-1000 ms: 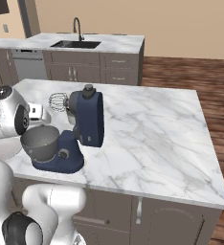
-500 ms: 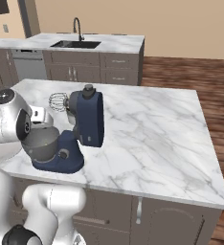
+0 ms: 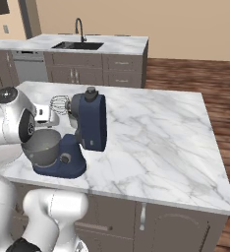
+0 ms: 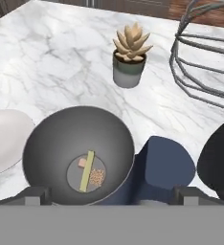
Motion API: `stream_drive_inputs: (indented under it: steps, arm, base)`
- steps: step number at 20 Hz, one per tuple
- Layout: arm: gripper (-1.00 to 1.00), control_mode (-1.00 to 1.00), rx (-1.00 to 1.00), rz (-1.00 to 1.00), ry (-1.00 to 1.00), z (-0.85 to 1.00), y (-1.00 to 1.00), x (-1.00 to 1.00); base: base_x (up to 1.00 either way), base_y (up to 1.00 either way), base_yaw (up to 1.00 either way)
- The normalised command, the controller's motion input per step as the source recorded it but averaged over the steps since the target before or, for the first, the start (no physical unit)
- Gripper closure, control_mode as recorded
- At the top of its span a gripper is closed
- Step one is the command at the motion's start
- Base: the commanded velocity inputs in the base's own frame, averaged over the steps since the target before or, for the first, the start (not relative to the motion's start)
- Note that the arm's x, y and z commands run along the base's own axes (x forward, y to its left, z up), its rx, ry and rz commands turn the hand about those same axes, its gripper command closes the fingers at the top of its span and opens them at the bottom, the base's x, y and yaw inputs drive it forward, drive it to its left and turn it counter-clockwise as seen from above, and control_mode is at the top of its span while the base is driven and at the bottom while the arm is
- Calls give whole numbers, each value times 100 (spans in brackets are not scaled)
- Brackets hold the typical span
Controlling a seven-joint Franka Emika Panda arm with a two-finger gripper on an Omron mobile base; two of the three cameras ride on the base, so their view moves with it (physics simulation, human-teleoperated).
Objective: Add butter and sugar cubes to the stand mixer bowl and then turn on the stand mixer to begin making frosting.
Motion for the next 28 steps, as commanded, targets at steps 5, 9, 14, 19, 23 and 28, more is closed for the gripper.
stream_drive_inputs:
  steps: [5,9,14,19,23,28]
  arm:
    - [-100,-100,0,0,-4,30,-52,-13]
    - [-100,-100,0,0,0,4,-76,-20]
    - [-100,-100,0,0,0,20,-63,-15]
    - [-100,-100,1,0,-1,35,-49,-9]
    - [-100,-100,2,0,-1,25,-49,-6]
    - [-100,-100,4,3,-7,5,-52,-3]
  base:
    - [0,0,0]
    - [0,0,0]
    - [0,0,0]
    - [0,0,0]
    - [0,0,0]
    - [0,0,0]
